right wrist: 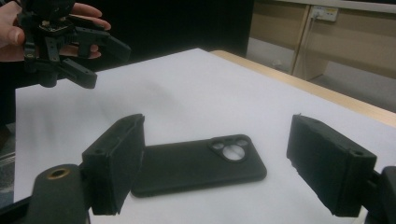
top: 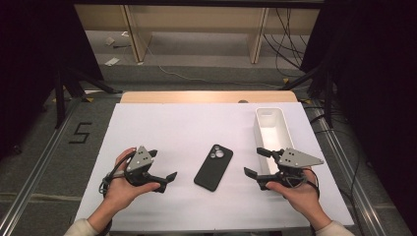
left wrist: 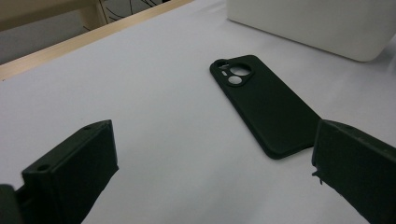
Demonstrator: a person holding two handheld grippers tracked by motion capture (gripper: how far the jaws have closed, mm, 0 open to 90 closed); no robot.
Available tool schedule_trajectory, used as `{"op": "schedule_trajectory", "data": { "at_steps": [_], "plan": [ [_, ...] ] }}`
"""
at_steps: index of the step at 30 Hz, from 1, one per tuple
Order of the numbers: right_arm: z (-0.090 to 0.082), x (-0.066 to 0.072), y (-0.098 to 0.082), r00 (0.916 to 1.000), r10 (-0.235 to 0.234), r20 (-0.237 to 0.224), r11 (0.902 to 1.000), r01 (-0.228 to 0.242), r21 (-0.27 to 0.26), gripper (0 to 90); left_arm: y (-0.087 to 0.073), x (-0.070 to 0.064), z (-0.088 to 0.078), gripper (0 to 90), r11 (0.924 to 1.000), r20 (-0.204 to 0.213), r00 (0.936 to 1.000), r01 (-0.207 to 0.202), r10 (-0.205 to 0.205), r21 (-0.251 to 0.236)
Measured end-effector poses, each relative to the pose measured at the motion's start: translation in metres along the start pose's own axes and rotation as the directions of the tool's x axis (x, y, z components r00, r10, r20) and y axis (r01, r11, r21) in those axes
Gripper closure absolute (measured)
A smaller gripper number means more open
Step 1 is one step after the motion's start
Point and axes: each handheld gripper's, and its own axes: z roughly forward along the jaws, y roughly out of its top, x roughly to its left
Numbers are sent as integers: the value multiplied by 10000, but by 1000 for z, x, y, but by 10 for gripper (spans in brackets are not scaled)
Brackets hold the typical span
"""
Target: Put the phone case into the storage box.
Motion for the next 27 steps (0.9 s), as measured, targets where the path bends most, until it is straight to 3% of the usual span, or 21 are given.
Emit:
{"op": "schedule_trajectory", "data": {
  "at_steps": [14,19,21,27],
  "plan": [
    [4,6,3,9997,-238,-60,9997,238,86,203,0,-1,0,0,10000,-17,10000,-31,31,-14],
    [10,13,5,9987,-423,-281,9989,428,175,289,0,-1,0,0,10000,-36,10000,-32,32,-2],
    [16,18,7,9977,-579,-353,9979,588,275,408,0,-1,0,0,10000,-37,10000,-32,32,-5],
    [25,23,7,9959,-625,-654,9970,654,425,536,0,-1,0,0,10000,-59,10000,-40,40,-2]
  ]
}}
